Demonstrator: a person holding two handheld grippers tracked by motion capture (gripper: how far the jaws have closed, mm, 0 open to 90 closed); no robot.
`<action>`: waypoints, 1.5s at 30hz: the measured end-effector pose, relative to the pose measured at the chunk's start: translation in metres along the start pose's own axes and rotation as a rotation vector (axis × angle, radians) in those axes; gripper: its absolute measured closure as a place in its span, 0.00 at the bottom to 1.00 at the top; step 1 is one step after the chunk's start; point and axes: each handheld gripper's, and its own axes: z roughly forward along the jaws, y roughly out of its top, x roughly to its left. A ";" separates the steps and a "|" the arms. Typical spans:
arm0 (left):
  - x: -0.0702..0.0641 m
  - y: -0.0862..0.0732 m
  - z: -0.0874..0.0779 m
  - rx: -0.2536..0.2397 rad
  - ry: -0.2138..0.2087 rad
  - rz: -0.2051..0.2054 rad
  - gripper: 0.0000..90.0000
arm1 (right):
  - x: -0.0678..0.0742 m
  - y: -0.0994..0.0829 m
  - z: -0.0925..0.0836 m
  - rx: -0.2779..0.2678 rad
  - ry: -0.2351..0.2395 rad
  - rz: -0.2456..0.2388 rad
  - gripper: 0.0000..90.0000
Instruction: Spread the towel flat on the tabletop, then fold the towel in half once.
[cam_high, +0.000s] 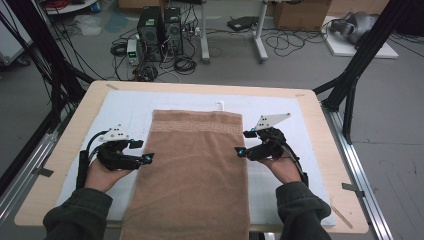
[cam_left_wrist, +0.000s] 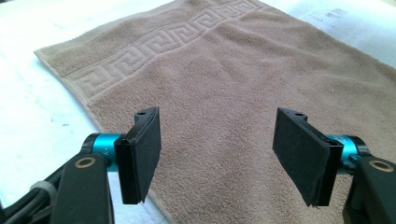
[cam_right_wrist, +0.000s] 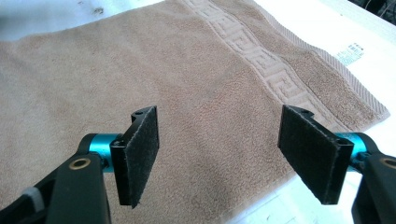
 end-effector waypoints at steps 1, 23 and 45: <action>0.001 0.000 0.001 -0.005 -0.006 -0.006 0.37 | -0.001 0.000 0.001 0.001 0.001 -0.003 0.32; 0.027 0.017 0.030 0.027 0.039 -0.061 0.38 | -0.029 0.001 0.017 0.032 -0.053 0.042 0.31; 0.074 -0.003 0.088 0.103 0.218 -0.091 0.74 | -0.070 -0.029 0.077 0.155 -0.160 0.162 0.60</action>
